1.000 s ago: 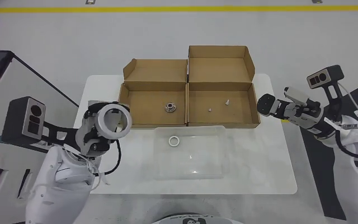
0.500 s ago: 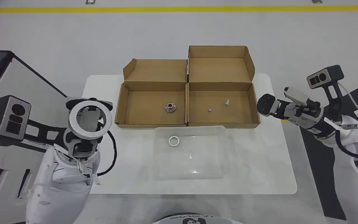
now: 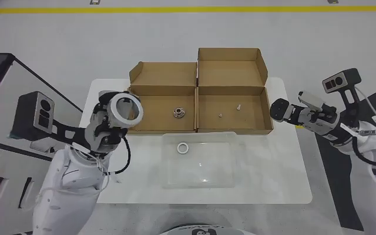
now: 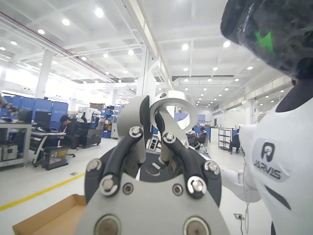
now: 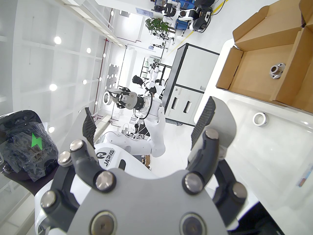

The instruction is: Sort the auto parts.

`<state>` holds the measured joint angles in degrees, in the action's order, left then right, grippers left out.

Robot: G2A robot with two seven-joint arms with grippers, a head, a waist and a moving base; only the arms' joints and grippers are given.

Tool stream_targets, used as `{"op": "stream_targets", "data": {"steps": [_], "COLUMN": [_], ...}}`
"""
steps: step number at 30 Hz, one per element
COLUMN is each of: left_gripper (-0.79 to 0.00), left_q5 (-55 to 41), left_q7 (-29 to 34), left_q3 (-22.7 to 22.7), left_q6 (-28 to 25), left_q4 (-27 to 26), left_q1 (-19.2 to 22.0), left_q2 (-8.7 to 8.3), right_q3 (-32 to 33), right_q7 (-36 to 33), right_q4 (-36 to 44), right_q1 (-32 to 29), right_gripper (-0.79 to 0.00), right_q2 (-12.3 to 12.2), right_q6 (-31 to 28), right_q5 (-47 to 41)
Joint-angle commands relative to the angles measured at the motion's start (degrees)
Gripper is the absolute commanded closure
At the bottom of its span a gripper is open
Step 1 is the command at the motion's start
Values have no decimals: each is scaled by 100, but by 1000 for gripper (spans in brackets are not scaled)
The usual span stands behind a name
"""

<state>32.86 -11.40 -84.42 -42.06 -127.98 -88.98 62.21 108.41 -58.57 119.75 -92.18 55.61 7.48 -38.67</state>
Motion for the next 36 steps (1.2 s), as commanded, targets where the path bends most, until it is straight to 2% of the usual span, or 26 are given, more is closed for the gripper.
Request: {"op": "stream_targets", "data": {"steps": [1, 5, 12, 16, 22, 32, 36], "left_gripper": [0, 0, 0, 0, 0, 0, 0], "left_q5": [252, 773, 1824, 2080, 2687, 3891, 4138], "left_q7": [205, 528, 1258, 1752, 2543, 3575, 3670], "left_q3": [68, 108, 118, 140, 333, 1022, 1304], "left_q6": [257, 554, 476, 566, 715, 681, 793], "left_q4": [139, 343, 575, 642, 791, 1639, 2152], "left_q1": [104, 333, 577, 574, 801, 1911, 2329], "left_q2": [11, 22, -10, -30, -49, -25, 18], "right_q3": [0, 0, 0, 0, 0, 0, 0], "right_q7": [0, 0, 0, 0, 0, 0, 0], "right_q4": [0, 0, 0, 0, 0, 0, 0], "right_q1": [0, 0, 0, 0, 0, 0, 0], "right_gripper": [-785, -785, -785, -785, -785, -785, -785], "right_q2": [0, 0, 0, 0, 0, 0, 0], "right_q6": [0, 0, 0, 0, 0, 0, 0], "right_q5": [0, 0, 0, 0, 0, 0, 0]}}
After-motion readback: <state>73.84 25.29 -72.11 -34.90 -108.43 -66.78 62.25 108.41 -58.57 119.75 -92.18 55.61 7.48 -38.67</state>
